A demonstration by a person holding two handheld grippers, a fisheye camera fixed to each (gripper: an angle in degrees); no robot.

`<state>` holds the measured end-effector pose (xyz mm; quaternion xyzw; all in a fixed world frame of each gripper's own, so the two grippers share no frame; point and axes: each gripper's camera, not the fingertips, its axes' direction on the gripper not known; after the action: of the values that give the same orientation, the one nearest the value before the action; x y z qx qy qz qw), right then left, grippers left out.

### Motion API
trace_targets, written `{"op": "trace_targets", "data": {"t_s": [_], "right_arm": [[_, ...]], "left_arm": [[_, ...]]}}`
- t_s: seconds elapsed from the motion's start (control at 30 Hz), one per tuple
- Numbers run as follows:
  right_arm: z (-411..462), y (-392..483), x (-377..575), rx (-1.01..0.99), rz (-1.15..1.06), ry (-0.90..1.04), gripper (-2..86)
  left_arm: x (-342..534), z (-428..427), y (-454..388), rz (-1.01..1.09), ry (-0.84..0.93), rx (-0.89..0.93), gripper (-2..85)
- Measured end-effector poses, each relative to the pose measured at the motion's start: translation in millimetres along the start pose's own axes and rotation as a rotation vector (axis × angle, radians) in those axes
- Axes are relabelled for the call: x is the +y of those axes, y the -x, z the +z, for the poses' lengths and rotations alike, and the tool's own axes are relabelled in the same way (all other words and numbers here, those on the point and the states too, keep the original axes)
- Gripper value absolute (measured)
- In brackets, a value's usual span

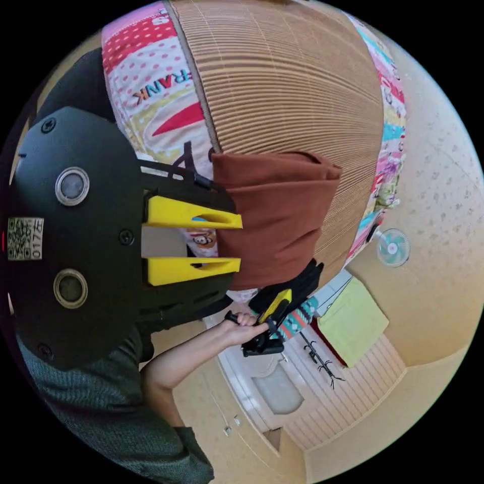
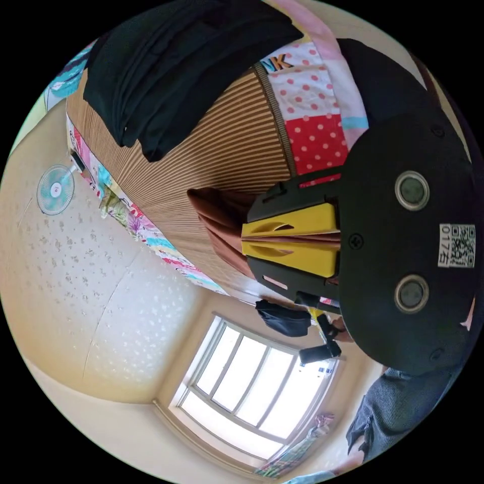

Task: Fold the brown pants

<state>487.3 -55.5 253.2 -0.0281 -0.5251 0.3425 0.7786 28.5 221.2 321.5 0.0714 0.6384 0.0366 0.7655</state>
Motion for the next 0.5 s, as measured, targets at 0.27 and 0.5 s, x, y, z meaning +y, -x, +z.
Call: {"op": "trace_targets", "data": {"t_s": [0.27,0.5], "right_arm": [[68.5,17.1,-31.6,0.024,-0.11,0.446,5.9],[-14.3,6.9,-24.6,0.024,0.057,0.228,5.2]], "left_arm": [[-24.0,53.0,87.6,-0.195,0.123,0.067,9.5],[-11.0,15.1,87.6,-0.186,0.209,0.142,7.2]]}}
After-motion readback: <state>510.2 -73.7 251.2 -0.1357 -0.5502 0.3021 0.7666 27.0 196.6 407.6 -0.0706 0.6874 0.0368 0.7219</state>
